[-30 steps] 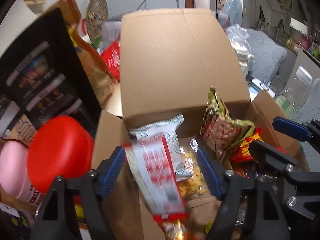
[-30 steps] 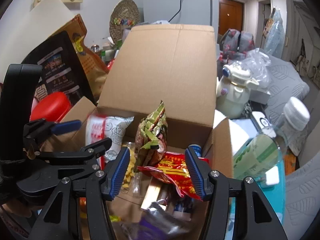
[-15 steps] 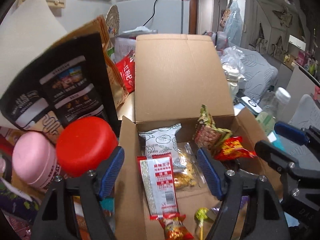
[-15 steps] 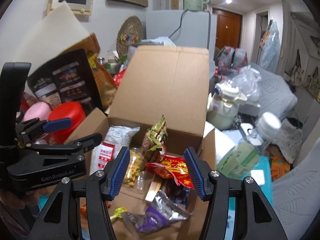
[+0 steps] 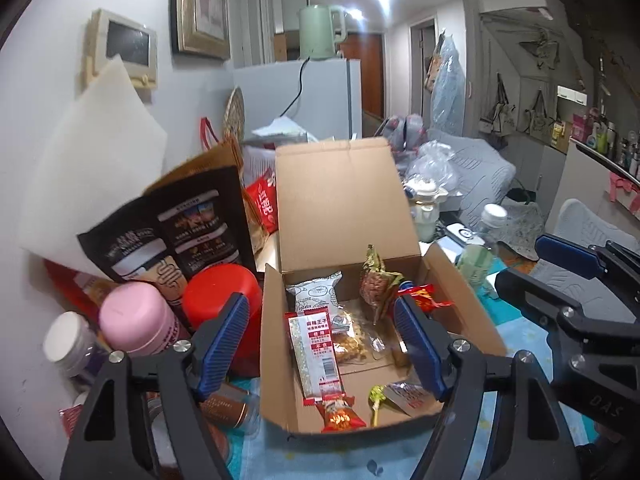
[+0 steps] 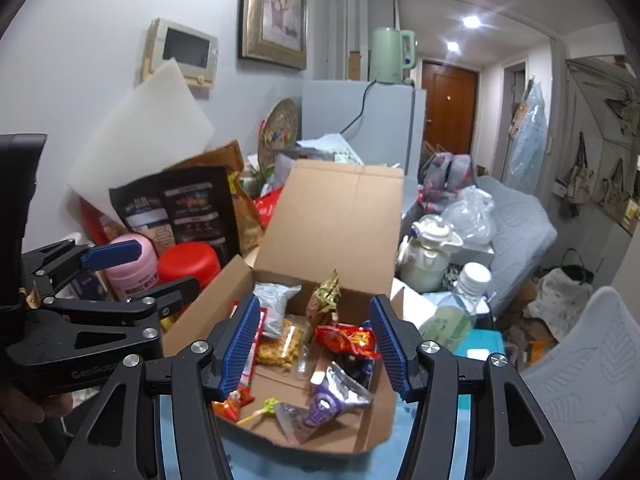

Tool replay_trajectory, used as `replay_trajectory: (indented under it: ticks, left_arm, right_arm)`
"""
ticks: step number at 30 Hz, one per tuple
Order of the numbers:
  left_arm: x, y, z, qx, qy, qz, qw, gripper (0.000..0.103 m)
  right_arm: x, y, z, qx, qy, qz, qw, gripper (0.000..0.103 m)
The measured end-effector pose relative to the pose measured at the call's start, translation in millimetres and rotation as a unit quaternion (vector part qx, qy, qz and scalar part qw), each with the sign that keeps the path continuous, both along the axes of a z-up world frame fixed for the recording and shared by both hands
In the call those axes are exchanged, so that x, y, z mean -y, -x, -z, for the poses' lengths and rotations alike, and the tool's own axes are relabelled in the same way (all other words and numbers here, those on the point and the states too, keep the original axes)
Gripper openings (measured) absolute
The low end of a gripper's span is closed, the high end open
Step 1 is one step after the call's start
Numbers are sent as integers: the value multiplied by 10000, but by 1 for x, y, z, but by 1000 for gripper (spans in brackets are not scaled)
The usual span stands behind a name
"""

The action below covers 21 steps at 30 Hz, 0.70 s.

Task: Organize snacks

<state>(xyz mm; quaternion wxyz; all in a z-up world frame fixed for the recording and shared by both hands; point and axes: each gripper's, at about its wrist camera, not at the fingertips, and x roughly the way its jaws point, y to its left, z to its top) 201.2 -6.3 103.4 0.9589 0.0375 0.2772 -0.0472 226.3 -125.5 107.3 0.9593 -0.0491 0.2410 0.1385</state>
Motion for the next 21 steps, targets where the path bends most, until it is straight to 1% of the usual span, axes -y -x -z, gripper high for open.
replay_trajectory:
  ticks: [3, 6, 9, 10, 12, 17, 19, 21]
  left_arm:
    - [1, 23, -8, 139, -5, 65, 9999, 75]
    - [1, 43, -12, 244, -13, 111, 9996, 75]
    - [-2, 63, -16, 357, 15, 139, 9993, 75]
    - [-3, 66, -16, 366, 38, 149, 9992, 75]
    - [-5, 75, -13, 350, 123, 197, 9991, 75]
    - [-7, 94, -2, 323, 185, 205, 9991, 76]
    - [-9, 100, 5, 267, 234, 214, 9991, 78]
    - [-9, 107, 12, 241, 275, 203, 9991, 79]
  right_arm:
    - [2, 18, -7, 114, -29, 44, 9999, 57]
    - [3, 36, -13, 206, -54, 94, 9997, 61]
    - [3, 54, -17, 261, -93, 125, 9995, 62]
    - [3, 60, -17, 294, -112, 123, 9994, 66]
    - [4, 73, -16, 359, -160, 123, 9992, 75]
    - [5, 93, -5, 338, -215, 260, 9989, 76]
    - [6, 99, 0, 300, -207, 312, 9988, 79]
    - [7, 105, 6, 262, -186, 357, 9988, 79]
